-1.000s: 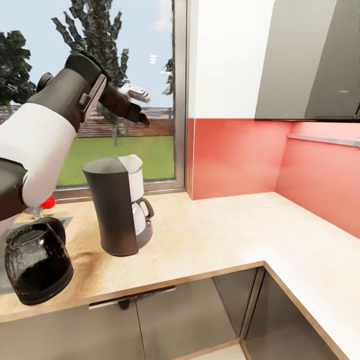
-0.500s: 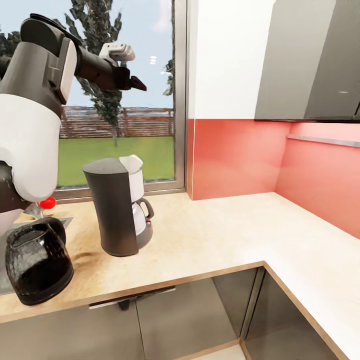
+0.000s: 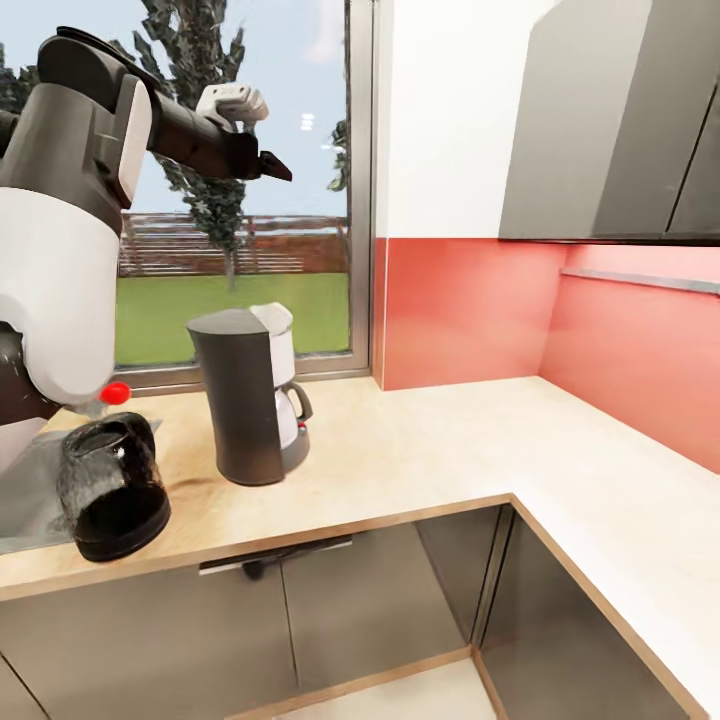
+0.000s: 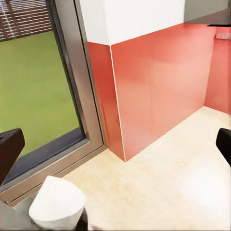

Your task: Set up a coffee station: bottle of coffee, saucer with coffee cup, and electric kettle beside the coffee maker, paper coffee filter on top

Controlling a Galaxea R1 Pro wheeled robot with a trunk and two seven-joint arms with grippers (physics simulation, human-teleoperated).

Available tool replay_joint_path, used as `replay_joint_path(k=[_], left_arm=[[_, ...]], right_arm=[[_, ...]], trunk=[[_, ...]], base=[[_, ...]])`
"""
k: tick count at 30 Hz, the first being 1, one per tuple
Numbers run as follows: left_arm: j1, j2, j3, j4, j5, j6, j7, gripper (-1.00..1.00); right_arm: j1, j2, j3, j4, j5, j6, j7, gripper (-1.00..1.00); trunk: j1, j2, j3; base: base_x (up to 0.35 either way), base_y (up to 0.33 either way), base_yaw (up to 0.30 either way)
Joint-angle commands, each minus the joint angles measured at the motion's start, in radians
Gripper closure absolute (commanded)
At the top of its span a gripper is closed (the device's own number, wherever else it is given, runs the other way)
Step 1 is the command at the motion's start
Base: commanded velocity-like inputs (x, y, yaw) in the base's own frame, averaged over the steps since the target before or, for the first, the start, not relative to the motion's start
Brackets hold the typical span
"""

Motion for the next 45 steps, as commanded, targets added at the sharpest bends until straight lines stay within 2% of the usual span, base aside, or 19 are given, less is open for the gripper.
replay_joint_path(k=[1,33,37,41,42,45], left_arm=[[-0.001,0.001,-0.003,-0.001,-0.009,0.001,-0.009,-1.00],[-0.001,0.022,-0.003,-0.003,-0.006,0.001,-0.009,-1.00],[-0.001,0.023,-0.003,-0.003,-0.006,0.002,-0.013,-1.00],[0.006,0.022,-0.003,-0.107,-0.005,0.002,-0.119,-1.00],[0.025,0.022,-0.003,-0.178,-0.005,0.001,-0.179,-1.00],[0.098,0.021,-0.003,-0.306,-0.005,0.001,-0.282,-1.00]], right_arm=[[-0.001,0.000,0.001,0.001,0.008,-0.003,0.000,-1.00],[-0.001,0.000,0.001,0.001,0.008,-0.003,0.000,-1.00],[-0.001,0.000,0.001,0.001,0.008,-0.004,0.000,-1.00],[-0.001,0.000,0.001,0.001,0.008,-0.004,0.000,-1.00],[-0.001,0.000,0.001,0.001,0.008,-0.004,0.000,-1.00],[-0.001,0.000,0.001,0.001,0.008,-0.004,0.000,-1.00]], trunk=[[-0.001,-0.001,-0.001],[-0.001,-0.001,-0.001],[-0.001,-0.001,-0.001],[-0.001,-0.001,-0.001],[-0.001,-0.001,-0.001],[-0.001,-0.001,-0.001]], base=[[-0.335,0.000,0.000],[-0.338,0.000,0.000],[-0.051,0.000,0.000],[-0.007,0.000,0.000],[-0.003,0.000,0.000],[-0.002,0.000,0.000]])
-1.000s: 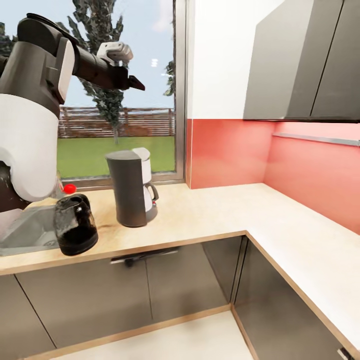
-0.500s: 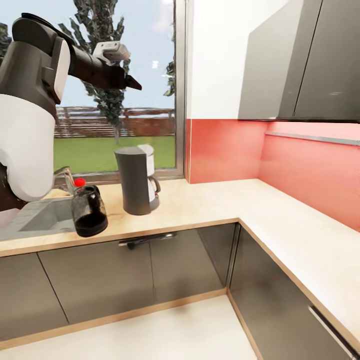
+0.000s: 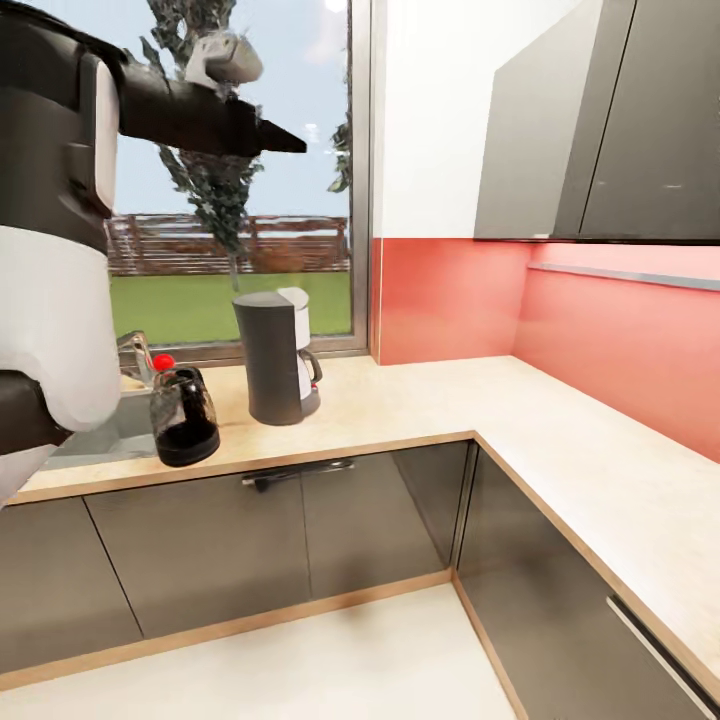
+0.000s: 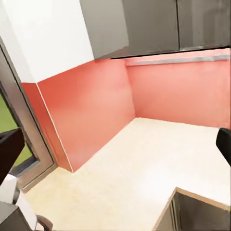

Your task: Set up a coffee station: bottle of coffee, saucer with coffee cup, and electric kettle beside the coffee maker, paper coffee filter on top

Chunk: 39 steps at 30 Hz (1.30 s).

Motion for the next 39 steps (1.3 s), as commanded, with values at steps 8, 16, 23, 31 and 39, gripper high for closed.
replay_joint_path(k=[8,16,23,31,39], left_arm=[[0.280,0.000,-0.001,-0.308,-0.011,0.001,-0.218,-1.00],[0.553,0.007,-0.002,-0.421,-0.011,-0.019,-0.383,-1.00],[0.768,0.053,-0.002,-0.446,-0.011,-0.121,-0.504,-1.00],[1.047,0.097,0.000,-0.451,-0.012,-0.268,-0.592,-1.00],[1.241,0.104,0.004,-0.412,-0.015,-0.388,-0.592,-1.00]], right_arm=[[-0.001,0.000,0.001,0.001,0.008,-0.003,0.000,-1.00],[-0.001,0.000,0.001,0.001,0.008,-0.003,0.000,-1.00],[-0.001,0.000,0.001,0.001,0.008,-0.003,0.000,-1.00],[-0.001,0.000,0.001,0.001,0.008,-0.003,-0.001,-1.00],[-0.001,0.000,0.001,0.001,0.008,-0.003,-0.002,-1.00]], trunk=[[0.000,-0.001,-0.001],[0.000,-0.001,-0.001],[0.000,-0.001,-0.001],[0.000,-0.001,-0.001],[0.000,-0.001,-0.001]], base=[[0.000,0.000,0.000],[0.000,0.000,0.000],[0.000,0.000,0.000],[0.000,0.000,0.000],[0.000,0.000,0.000]])
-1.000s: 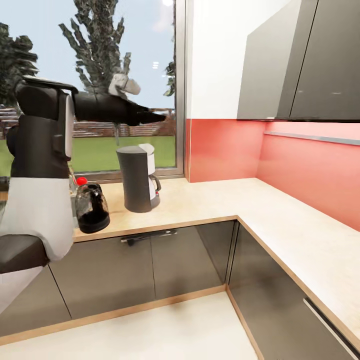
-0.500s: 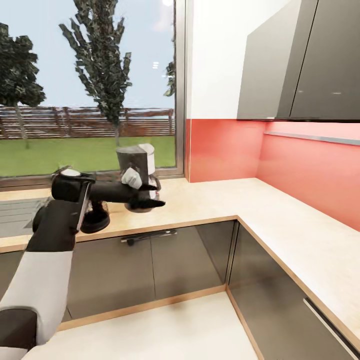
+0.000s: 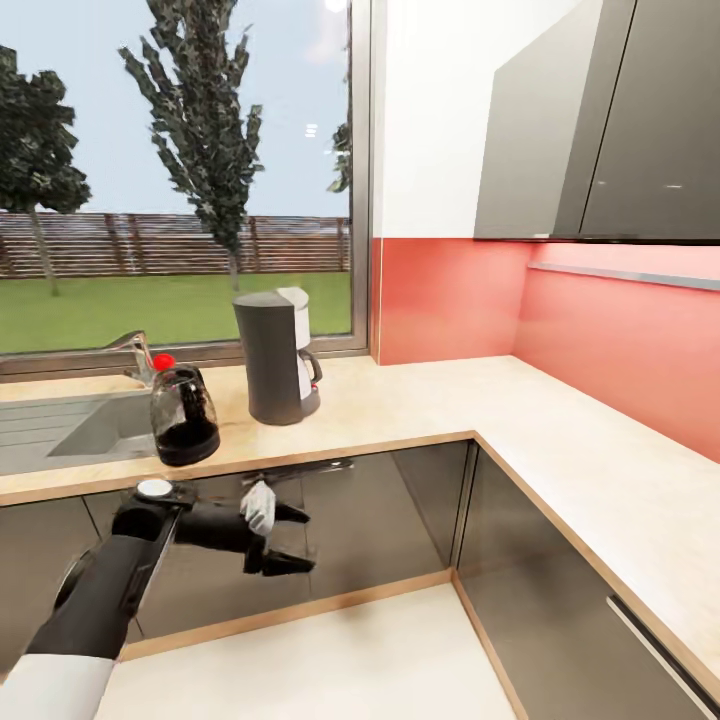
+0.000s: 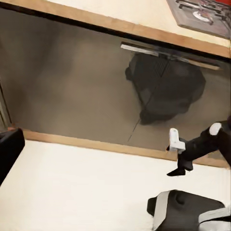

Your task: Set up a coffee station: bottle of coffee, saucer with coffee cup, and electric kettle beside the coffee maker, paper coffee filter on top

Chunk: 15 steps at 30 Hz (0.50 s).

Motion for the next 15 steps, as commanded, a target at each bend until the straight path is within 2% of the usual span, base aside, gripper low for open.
replay_joint_path(k=[1,3,4,5,8,9,10,13,14,15], left_arm=[[0.123,0.003,0.112,0.145,-0.008,-0.151,-0.007,-1.00],[0.149,0.004,0.170,0.204,-0.008,-0.202,-0.007,-1.00],[0.172,0.004,0.230,0.265,-0.008,-0.257,-0.007,-1.00],[0.221,0.005,0.350,0.396,-0.009,-0.392,-0.007,-1.00],[0.247,0.010,0.437,0.489,-0.011,-0.480,-0.007,-1.00],[0.265,0.041,0.513,0.618,-0.012,-0.552,-0.007,-1.00],[0.272,0.068,0.539,0.720,-0.012,-0.592,-0.007,-1.00],[0.276,0.096,0.552,0.830,-0.012,-0.655,-0.007,-1.00],[0.277,0.110,0.557,0.910,-0.012,-0.707,0.003,-1.00],[0.278,0.120,0.560,0.988,-0.013,-0.755,0.056,-1.00]], right_arm=[[-0.001,0.000,0.002,0.000,0.008,-0.003,0.000,-1.00],[-0.001,-0.001,0.002,0.000,0.008,-0.003,0.000,-1.00],[-0.001,-0.001,0.002,-0.001,0.008,-0.003,0.000,-1.00],[-0.001,-0.003,0.002,-0.002,0.008,-0.003,-0.001,-1.00],[-0.001,-0.003,0.002,-0.003,0.008,-0.003,-0.001,-1.00],[-0.001,-0.011,0.002,-0.003,0.008,-0.003,-0.002,-1.00],[-0.001,-0.017,0.002,-0.004,0.007,-0.003,-0.002,-1.00],[-0.001,-0.027,0.001,-0.004,0.007,-0.003,-0.002,-1.00],[-0.001,-0.031,0.000,-0.005,0.006,-0.003,-0.002,-1.00],[-0.001,-0.034,0.000,-0.009,0.006,-0.003,-0.002,-1.00]], trunk=[[0.000,-0.001,-0.001],[0.000,-0.001,-0.001],[0.000,-0.001,-0.001],[0.000,-0.001,-0.001],[0.000,-0.001,-0.001],[0.000,-0.001,-0.001],[0.000,-0.001,-0.001],[0.000,-0.001,-0.001],[0.000,-0.001,-0.001],[0.000,-0.001,-0.001]], base=[[0.000,0.000,0.000],[0.000,0.000,0.000],[0.000,0.000,0.000],[0.000,0.000,0.000],[0.000,0.000,0.000],[0.000,0.000,0.000],[0.000,0.000,0.000],[0.000,0.000,0.000],[0.000,0.000,0.000],[0.000,0.000,0.000]])
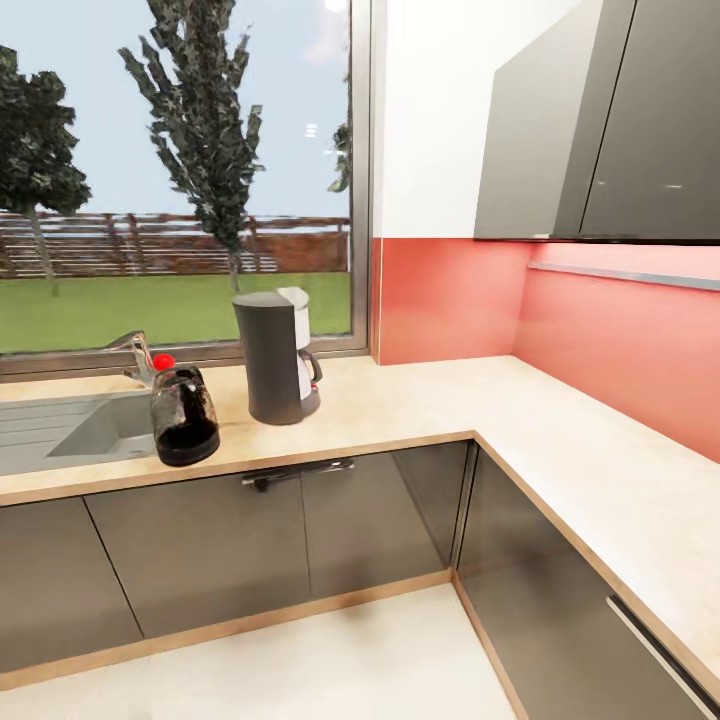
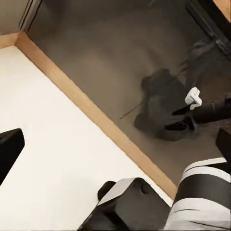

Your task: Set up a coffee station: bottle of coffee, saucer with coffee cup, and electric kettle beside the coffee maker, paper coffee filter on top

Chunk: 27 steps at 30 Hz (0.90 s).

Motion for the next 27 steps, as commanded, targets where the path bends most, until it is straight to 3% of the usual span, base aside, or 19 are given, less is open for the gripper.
replay_joint_path(k=[1,2,4,5,11,15,24,25,27], left_arm=[[-0.001,0.003,0.010,0.038,-0.009,-0.031,0.029,-1.00],[-0.001,0.009,0.012,0.101,-0.009,-0.060,0.096,-1.00],[-0.001,0.012,0.013,0.151,-0.009,-0.078,0.160,-1.00],[0.000,0.016,0.013,0.202,-0.009,-0.094,0.252,-1.00],[0.001,0.022,0.014,0.260,-0.009,-0.106,0.439,-1.00],[0.009,0.022,0.013,0.312,-0.009,-0.110,0.599,-1.00],[0.011,0.017,0.014,0.338,-0.009,-0.110,0.710,-1.00],[0.011,0.001,0.015,0.339,-0.007,-0.111,0.847,-1.00],[0.011,-0.056,0.014,0.337,-0.006,-0.115,1.111,-1.00]], right_arm=[[-0.001,-0.002,0.001,-0.002,0.008,-0.003,0.000,-1.00],[-0.001,-0.005,0.001,-0.010,0.008,-0.005,0.000,-1.00],[-0.001,-0.008,0.001,-0.017,0.008,-0.015,0.000,-1.00],[-0.001,-0.010,-0.001,-0.023,0.008,-0.050,0.000,-1.00],[-0.001,-0.010,-0.002,-0.036,0.007,-0.112,-0.001,-1.00],[-0.001,-0.011,-0.007,-0.116,-0.002,-0.128,0.000,-1.00],[-0.001,-0.013,-0.007,-0.154,-0.003,-0.134,-0.001,-1.00],[-0.001,-0.012,-0.007,-0.153,-0.003,-0.135,-0.001,-1.00],[-0.001,-0.013,-0.006,-0.153,-0.002,-0.135,-0.002,-1.00]], trunk=[[0.000,-0.001,-0.001],[0.000,-0.001,-0.001],[0.000,-0.001,-0.001],[0.000,-0.001,-0.001],[0.000,-0.001,-0.001],[0.000,-0.001,-0.001],[0.000,-0.001,-0.001],[0.000,-0.001,-0.001],[0.000,-0.001,-0.001]], base=[[0.000,0.000,0.000],[0.000,0.000,0.000],[0.000,0.000,0.000],[0.000,0.000,0.000],[0.000,0.000,0.000],[0.000,0.000,0.000],[0.000,0.000,0.000],[0.000,0.000,0.000],[0.000,0.000,0.000]])
